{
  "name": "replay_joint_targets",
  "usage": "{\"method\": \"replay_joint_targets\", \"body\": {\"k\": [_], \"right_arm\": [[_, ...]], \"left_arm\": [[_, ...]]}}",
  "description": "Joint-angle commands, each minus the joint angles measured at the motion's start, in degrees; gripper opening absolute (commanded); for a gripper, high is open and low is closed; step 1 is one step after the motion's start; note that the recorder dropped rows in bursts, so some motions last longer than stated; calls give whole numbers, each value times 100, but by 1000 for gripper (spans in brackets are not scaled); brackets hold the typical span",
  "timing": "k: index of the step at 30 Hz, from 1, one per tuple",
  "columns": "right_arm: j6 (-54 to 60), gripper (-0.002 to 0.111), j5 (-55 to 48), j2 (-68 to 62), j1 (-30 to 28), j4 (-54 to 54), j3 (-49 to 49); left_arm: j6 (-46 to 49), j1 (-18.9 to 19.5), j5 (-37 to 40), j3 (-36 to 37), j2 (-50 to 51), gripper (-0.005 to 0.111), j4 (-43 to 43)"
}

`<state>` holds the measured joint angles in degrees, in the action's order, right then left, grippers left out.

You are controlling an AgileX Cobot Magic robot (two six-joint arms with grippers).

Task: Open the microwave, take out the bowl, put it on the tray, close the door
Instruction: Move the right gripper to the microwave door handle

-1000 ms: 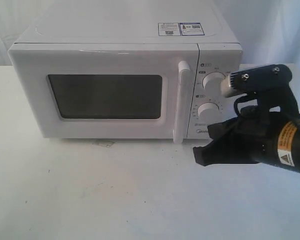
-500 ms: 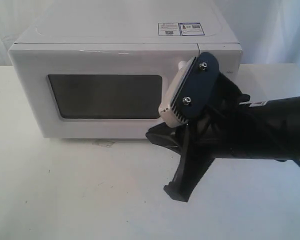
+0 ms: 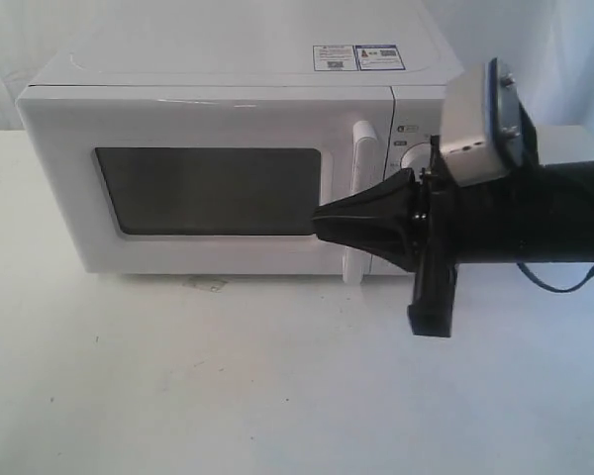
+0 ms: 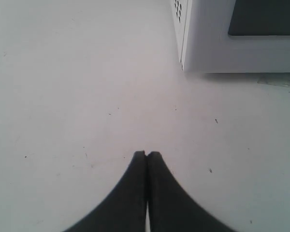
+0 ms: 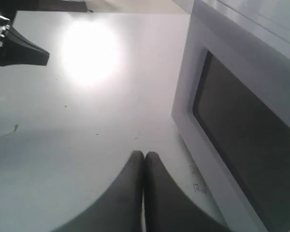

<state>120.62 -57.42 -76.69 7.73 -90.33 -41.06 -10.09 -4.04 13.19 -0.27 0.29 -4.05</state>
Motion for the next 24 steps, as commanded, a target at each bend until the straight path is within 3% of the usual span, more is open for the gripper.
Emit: {"method": "replay_joint_targets", "body": {"k": [1,13,20,24], "right_arm": [[163,0,-1082,-373,-690,427,-285],[163,5,-289,-1128,-1009,37,-783],[163,20,-136,-1224,-1009,67,-845],[163,34,-46,-1224,-1009,99,-845]], "left_arm": [[5,13,9,27,-29,0,21],[5,13,9,27,-29,0,21],[5,13,9,27,-29,0,21],[5,13,9,27,-29,0,21]]}}
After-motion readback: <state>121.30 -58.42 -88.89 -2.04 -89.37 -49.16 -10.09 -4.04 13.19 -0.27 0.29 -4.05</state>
